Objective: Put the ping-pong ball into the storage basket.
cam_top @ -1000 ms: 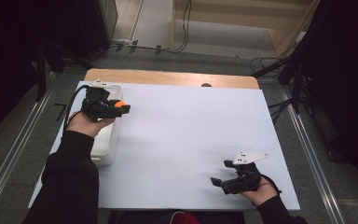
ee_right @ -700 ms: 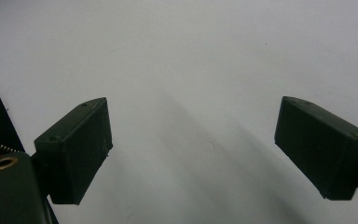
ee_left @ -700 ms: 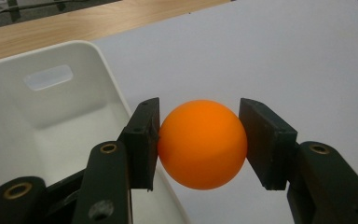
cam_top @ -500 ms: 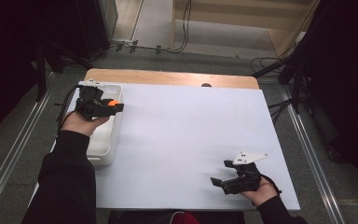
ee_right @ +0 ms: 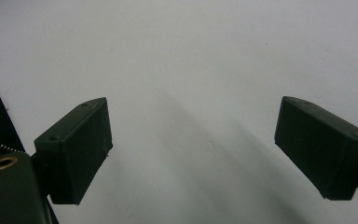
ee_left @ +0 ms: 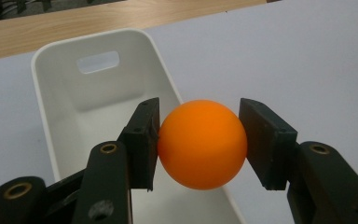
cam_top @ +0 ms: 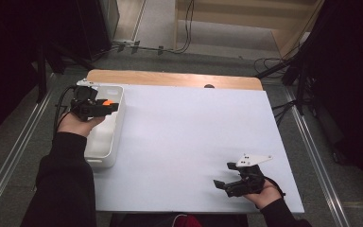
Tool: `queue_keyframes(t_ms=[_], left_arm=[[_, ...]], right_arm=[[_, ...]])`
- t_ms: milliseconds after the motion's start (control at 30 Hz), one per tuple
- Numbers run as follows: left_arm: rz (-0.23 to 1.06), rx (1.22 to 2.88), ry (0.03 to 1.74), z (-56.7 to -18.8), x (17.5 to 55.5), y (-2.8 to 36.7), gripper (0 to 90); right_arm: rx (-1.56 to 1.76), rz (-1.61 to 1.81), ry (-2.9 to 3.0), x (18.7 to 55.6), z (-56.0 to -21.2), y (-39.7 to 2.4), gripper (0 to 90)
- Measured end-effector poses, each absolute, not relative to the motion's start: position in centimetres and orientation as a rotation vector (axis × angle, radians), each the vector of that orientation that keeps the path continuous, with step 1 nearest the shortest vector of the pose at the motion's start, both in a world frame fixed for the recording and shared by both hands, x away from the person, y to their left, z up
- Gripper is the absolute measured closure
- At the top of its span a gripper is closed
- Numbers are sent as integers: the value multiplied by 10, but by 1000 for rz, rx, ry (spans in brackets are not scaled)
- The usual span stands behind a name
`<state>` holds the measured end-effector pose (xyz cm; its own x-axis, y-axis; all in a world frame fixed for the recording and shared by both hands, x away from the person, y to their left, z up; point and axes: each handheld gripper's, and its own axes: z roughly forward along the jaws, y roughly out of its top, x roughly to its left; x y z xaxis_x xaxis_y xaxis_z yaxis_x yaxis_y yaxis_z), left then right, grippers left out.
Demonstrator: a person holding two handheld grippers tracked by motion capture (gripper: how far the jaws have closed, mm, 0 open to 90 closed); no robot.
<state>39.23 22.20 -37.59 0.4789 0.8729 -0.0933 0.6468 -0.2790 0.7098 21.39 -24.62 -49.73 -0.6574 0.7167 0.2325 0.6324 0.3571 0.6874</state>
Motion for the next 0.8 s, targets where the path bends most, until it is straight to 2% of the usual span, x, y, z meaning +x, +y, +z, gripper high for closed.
queue_keyframes(t_ms=[800], left_arm=[[412, 2037, 1285, -391, 400, 229, 496]], right_arm=[[1245, 1185, 2494, 214, -498, -246, 97]])
